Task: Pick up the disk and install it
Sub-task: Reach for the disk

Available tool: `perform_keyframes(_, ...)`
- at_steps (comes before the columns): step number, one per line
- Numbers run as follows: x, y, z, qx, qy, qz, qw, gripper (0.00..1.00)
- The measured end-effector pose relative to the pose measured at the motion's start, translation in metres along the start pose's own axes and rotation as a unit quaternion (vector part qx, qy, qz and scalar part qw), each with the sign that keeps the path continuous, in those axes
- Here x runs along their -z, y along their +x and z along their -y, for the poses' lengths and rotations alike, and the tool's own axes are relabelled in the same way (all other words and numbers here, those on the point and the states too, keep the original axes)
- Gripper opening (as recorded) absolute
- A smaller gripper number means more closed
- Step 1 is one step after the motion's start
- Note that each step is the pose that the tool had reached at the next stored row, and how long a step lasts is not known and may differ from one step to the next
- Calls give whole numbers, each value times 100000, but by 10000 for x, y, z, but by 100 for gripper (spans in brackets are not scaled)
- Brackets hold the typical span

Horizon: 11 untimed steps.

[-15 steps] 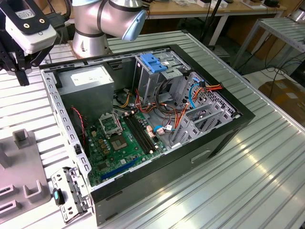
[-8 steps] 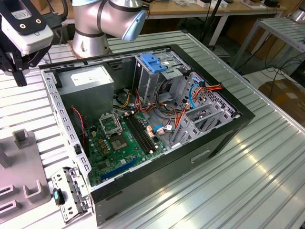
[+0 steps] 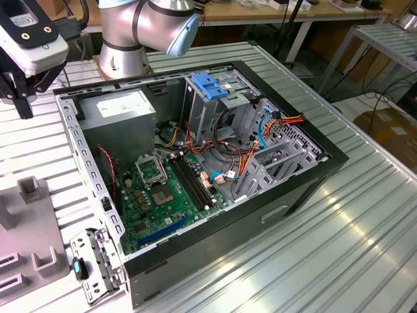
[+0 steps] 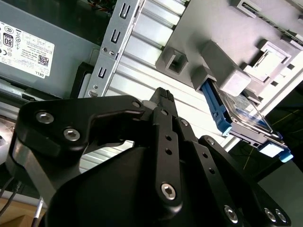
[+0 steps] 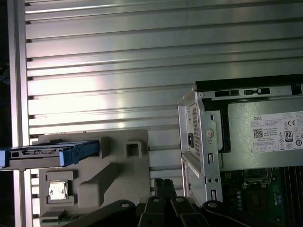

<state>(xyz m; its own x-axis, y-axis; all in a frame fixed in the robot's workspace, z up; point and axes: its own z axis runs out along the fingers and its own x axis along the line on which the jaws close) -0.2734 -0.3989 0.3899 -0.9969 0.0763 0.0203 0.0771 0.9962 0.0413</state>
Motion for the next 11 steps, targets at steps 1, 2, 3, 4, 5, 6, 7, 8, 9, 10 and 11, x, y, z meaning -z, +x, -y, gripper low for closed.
perform_keyframes(1,0,8,1,-2,1,-8,100000,11)
perform_keyframes(2,-1,12,1,1,0,-13,100000,11)
perform_keyframes(3,-1,17,1,2,1,-20,100000,11)
perform_keyframes(4,-1,22,2,0,0,-20,100000,11)
perform_keyframes(5,-1,27,2,1,-1,-27,100000,11)
perform_keyframes(6,-1,33,3,-2,2,-36,100000,11)
perform_keyframes(7,-1,40,3,-1,3,-37,100000,11)
perform_keyframes(8,-1,45,4,1,3,-41,100000,11)
perform_keyframes(9,-2,53,4,1,4,-43,100000,11)
perform_keyframes(10,-2,58,4,0,4,-49,100000,11)
perform_keyframes(11,-2,64,5,0,4,-52,100000,11)
